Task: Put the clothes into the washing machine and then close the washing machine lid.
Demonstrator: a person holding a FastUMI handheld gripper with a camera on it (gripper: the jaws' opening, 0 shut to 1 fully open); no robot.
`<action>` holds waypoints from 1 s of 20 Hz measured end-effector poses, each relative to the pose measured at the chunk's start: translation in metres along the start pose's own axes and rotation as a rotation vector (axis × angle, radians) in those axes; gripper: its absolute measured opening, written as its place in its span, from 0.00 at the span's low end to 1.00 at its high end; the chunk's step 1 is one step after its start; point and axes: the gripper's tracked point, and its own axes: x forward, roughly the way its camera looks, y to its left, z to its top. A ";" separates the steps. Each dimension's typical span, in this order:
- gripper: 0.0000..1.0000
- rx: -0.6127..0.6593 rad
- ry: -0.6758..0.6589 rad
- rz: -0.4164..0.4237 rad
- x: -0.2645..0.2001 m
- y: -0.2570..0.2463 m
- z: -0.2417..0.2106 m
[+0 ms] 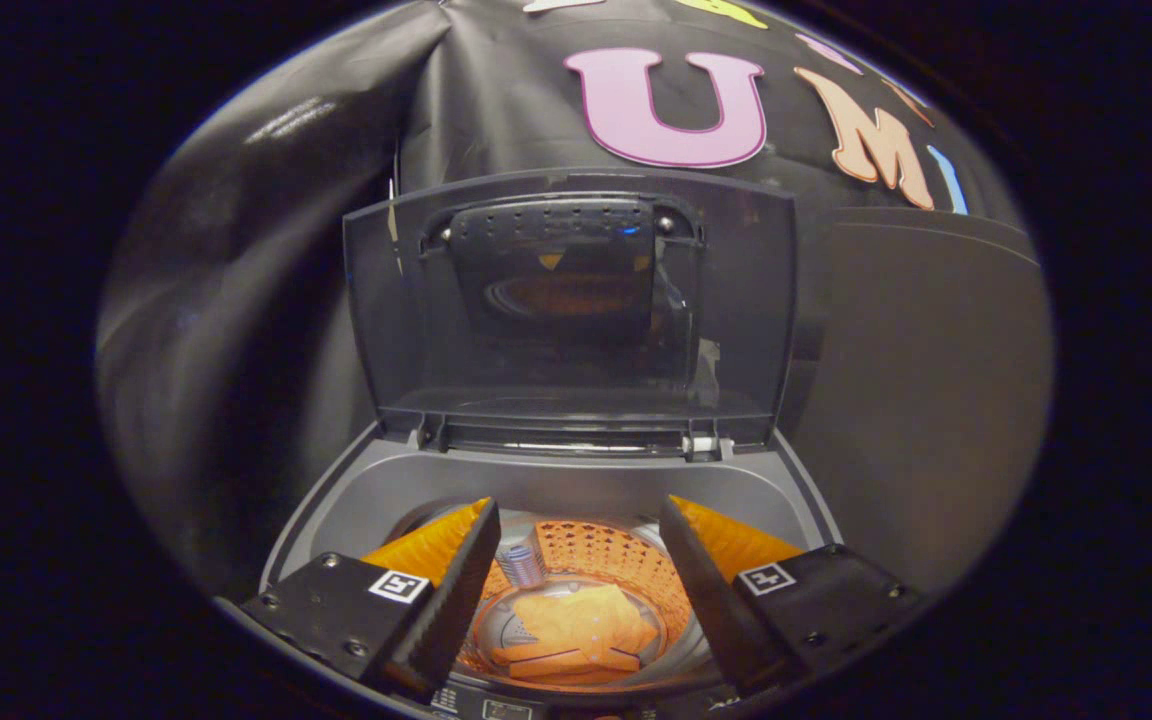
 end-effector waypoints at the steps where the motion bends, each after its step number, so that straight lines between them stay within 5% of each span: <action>1: 0.97 -0.002 -0.009 0.000 -0.002 0.001 0.007; 6: 0.97 -0.002 -0.068 0.028 -0.016 0.012 0.056; 20: 0.96 0.009 -0.374 0.033 -0.026 0.030 0.283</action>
